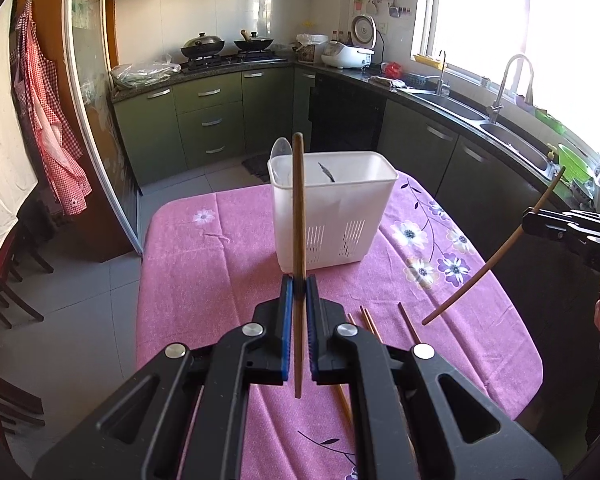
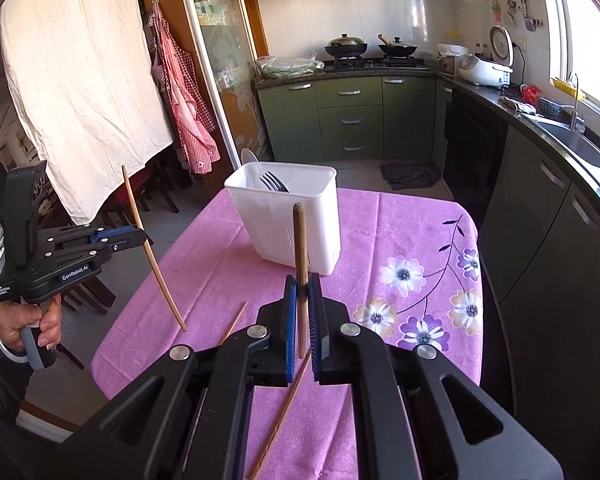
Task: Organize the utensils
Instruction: 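Lower the chopsticks into the white caddy with both grippers and release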
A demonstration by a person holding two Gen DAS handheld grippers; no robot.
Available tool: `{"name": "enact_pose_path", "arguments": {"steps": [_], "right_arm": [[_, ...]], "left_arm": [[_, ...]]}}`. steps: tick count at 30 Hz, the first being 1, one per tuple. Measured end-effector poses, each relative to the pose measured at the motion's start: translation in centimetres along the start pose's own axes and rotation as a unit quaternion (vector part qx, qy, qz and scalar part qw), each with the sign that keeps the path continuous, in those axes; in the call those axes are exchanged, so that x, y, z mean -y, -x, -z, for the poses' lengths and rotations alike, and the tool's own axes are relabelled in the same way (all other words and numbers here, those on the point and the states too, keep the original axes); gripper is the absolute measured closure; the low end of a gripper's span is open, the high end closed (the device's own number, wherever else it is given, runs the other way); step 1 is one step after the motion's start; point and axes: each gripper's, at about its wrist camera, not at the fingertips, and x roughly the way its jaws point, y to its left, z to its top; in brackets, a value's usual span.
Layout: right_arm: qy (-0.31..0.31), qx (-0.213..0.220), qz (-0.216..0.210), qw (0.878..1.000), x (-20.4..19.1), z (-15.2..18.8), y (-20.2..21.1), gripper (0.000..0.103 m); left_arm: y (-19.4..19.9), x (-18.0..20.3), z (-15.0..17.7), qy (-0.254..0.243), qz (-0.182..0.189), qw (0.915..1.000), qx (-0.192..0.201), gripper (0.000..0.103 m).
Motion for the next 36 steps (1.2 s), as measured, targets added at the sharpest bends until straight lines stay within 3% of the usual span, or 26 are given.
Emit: {"name": "enact_pose_path", "arguments": {"steps": [12,19,24,29,34,36], "right_arm": [[0.010,0.007,-0.008,1.000,0.1,-3.9,0.7,0.096],[0.006,0.002,-0.006,1.000,1.1,-3.9,0.8,0.096],[0.001,0.008,-0.003,1.000,2.0,-4.1,1.4,0.096],[0.004,0.020,0.001,1.000,2.0,-5.2,2.2,0.096],[0.012,0.043,-0.006,0.999,1.0,-8.0,2.9,0.096],[0.010,0.058,-0.012,0.998,0.7,-9.6,3.4,0.096]], "left_arm": [[3.9,1.1,-10.1,-0.001,0.024,0.9939,0.108,0.096],[3.2,2.5,-14.9,-0.007,0.003,0.9842,0.177,0.096],[-1.5,2.7,-15.3,-0.004,-0.027,0.9887,0.147,0.096],[-5.5,1.6,-13.9,0.002,-0.032,0.9941,0.104,0.096],[-6.9,1.3,-12.6,-0.008,-0.030,0.9961,0.082,0.095],[-6.4,1.0,-12.3,-0.007,-0.031,0.9960,0.084,0.089]]}}
